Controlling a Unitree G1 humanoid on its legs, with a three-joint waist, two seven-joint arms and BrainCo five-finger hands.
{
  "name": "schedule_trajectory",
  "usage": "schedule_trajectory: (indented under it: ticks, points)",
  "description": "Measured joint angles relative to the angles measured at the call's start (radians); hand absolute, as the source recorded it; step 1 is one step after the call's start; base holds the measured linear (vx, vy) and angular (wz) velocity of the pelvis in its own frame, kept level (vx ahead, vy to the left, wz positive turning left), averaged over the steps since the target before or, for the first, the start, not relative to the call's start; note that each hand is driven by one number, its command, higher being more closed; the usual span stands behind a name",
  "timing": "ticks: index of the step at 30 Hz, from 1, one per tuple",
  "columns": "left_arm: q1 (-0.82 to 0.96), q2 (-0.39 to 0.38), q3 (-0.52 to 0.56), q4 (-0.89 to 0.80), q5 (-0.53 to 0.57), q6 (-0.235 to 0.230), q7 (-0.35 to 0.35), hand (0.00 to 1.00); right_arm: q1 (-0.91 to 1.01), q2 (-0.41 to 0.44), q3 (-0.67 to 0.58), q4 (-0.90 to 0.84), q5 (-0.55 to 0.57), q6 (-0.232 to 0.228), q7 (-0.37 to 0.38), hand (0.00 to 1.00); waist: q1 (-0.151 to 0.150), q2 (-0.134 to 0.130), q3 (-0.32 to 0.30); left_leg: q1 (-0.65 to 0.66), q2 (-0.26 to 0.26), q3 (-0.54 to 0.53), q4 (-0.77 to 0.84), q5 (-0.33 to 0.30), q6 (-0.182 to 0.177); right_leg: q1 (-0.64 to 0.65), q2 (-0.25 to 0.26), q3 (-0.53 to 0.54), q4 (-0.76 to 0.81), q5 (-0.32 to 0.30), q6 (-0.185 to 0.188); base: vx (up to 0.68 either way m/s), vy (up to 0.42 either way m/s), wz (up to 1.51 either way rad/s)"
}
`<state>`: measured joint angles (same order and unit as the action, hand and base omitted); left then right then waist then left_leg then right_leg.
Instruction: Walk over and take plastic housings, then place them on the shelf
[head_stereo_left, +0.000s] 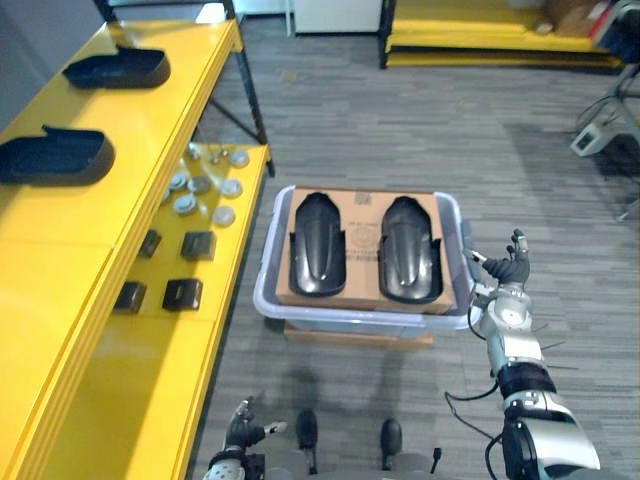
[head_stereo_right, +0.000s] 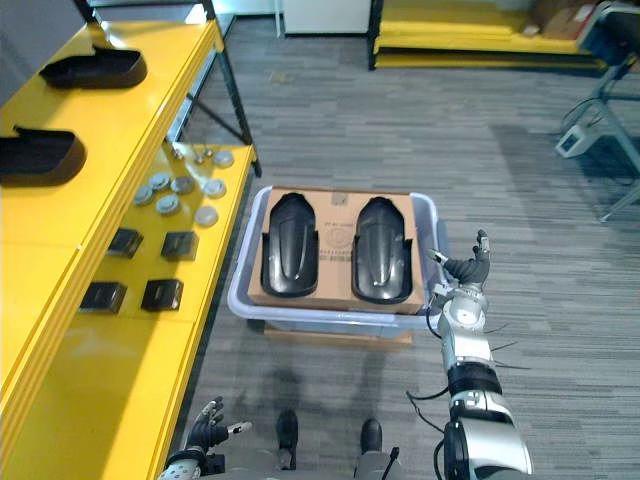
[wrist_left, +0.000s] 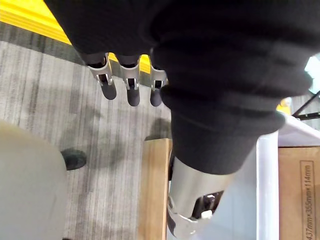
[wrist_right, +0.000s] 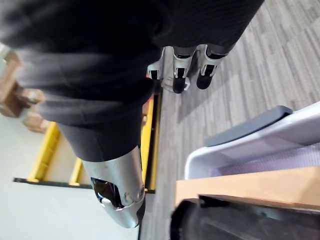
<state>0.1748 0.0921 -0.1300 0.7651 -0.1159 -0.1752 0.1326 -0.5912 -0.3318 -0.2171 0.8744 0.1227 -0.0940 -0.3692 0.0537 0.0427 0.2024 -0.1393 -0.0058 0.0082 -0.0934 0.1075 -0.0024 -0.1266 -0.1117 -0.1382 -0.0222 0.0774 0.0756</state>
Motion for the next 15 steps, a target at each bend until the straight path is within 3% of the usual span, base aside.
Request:
schedule_trajectory:
  ticks: [7, 8, 15]
  points:
    - [-0.020, 0.004, -0.029, -0.023, -0.022, -0.012, 0.013, 0.00, -0.133, -0.043, 0.000, 0.165, 0.064, 0.017, 0.001, 0.00, 0.016, 0.018, 0.055, -0.063, -0.005, -0.039, 0.000, 0.026, 0.008, -0.040, -0.001, -0.039, -0.003, 0.006, -0.001, 0.02, -0.002, 0.17]
    - [-0.027, 0.005, -0.031, -0.024, -0.024, -0.014, 0.021, 0.00, -0.159, -0.051, 0.001, 0.186, 0.067, 0.018, 0.001, 1.00, 0.017, 0.021, 0.071, -0.069, -0.006, -0.040, 0.000, 0.028, 0.009, -0.046, -0.001, -0.040, -0.003, 0.006, -0.002, 0.06, -0.012, 0.04]
    - [-0.058, 0.011, -0.043, -0.026, -0.029, -0.026, 0.026, 0.00, -0.243, -0.106, 0.032, 0.288, 0.067, 0.031, 0.000, 1.00, 0.017, 0.023, 0.127, -0.096, -0.010, -0.058, -0.001, 0.032, 0.009, -0.066, -0.003, -0.054, -0.005, 0.007, -0.003, 0.06, -0.015, 0.05]
